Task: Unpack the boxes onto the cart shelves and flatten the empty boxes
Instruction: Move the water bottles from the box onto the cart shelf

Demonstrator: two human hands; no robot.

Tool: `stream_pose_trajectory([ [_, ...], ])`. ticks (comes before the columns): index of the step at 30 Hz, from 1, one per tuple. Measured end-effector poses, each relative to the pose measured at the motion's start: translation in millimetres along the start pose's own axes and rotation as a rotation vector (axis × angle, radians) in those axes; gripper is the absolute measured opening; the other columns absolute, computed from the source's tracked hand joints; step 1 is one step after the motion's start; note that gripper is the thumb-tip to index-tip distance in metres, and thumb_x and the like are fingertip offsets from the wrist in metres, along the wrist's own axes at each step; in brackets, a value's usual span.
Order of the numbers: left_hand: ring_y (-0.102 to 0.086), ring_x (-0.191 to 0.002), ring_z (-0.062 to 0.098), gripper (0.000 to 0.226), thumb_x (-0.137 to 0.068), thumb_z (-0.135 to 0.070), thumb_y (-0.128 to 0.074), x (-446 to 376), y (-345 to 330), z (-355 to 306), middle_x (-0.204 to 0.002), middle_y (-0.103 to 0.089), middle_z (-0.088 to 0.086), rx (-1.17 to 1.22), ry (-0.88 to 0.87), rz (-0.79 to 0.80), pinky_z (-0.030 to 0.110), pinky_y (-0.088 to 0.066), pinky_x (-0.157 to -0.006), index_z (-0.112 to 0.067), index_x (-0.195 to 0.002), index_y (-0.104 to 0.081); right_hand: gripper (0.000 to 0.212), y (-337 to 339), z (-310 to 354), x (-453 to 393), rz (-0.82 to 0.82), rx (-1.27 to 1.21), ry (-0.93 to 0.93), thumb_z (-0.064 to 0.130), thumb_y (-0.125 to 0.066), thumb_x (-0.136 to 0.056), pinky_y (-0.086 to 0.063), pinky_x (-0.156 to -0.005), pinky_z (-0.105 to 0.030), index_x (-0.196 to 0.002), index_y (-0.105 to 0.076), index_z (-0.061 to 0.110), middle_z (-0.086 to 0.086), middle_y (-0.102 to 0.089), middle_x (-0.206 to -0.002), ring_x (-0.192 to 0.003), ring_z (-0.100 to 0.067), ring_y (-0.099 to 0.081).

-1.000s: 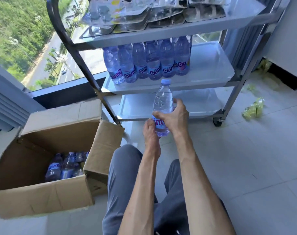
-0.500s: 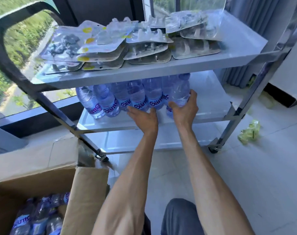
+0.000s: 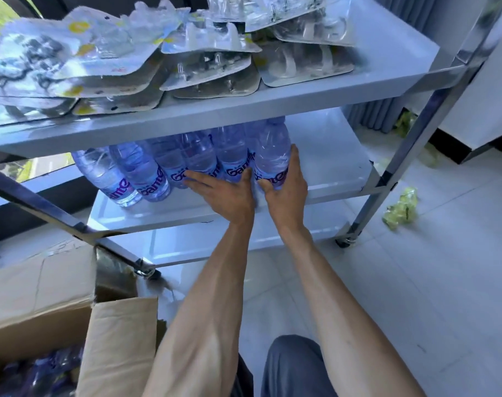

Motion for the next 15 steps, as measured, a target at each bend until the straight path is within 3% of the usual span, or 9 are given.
stream_pose_trajectory([
  [4, -0.006, -0.15, 0.038, 0.141, -0.064, -0.069, -0.077, -0.4, 0.4, -1.1, -0.162, 0.0, 0.026, 0.018, 0.012, 0.026, 0.051, -0.027, -0.117, -0.001, -0.155, 0.007, 0.092, -10.6, 3.1, -7.4, 0.0, 0.061, 0.054, 0.005, -0.078, -0.079, -0.032, -0.096, -0.007, -0.154, -0.024, 0.012, -0.011, -0.043, -0.138, -0.126, -0.017, -0.044],
  [7, -0.005, -0.151, 0.038, 0.141, -0.064, -0.068, -0.078, -2.1, 1.2, -0.6, -0.161, 0.001, 0.027, 0.03, 0.004, 0.027, 0.05, -0.025, -0.118, -0.001, -0.155, 0.006, 0.094, -13.2, 3.6, -13.7, -0.007, 0.065, 0.078, 0.001, -0.078, -0.077, -0.028, -0.089, 0.002, -0.153, -0.025, 0.01, -0.013, -0.043, -0.133, -0.119, -0.014, -0.043],
  [11, -0.005, -0.15, 0.038, 0.138, -0.066, -0.057, -0.083, -4.1, 2.2, 3.7, -0.161, 0.001, 0.026, 0.021, 0.012, 0.021, 0.051, -0.028, -0.117, -0.004, -0.155, 0.008, 0.092, -16.4, 2.8, -19.3, 0.013, 0.06, 0.111, 0.004, -0.078, -0.078, -0.04, -0.097, -0.019, -0.153, -0.025, 0.009, -0.013, -0.044, -0.136, -0.124, -0.023, -0.049],
  [15, -0.005, -0.15, 0.038, 0.138, -0.066, -0.04, -0.089, -4.7, 0.0, 7.5, -0.162, 0.003, 0.025, -0.024, 0.029, 0.026, 0.051, -0.03, -0.116, -0.006, -0.156, 0.01, 0.088, -18.9, 2.1, -21.6, -0.001, 0.066, 0.144, 0.004, -0.077, -0.079, -0.036, -0.101, -0.019, -0.152, -0.027, 0.004, -0.015, -0.045, -0.14, -0.128, -0.027, -0.048],
])
Point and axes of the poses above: each hand's wrist, its own x-axis away from the middle knuckle, its own y-axis out of the back of the hand, z = x × y, the point moved 10 cm from there along -x, towards the middle knuckle
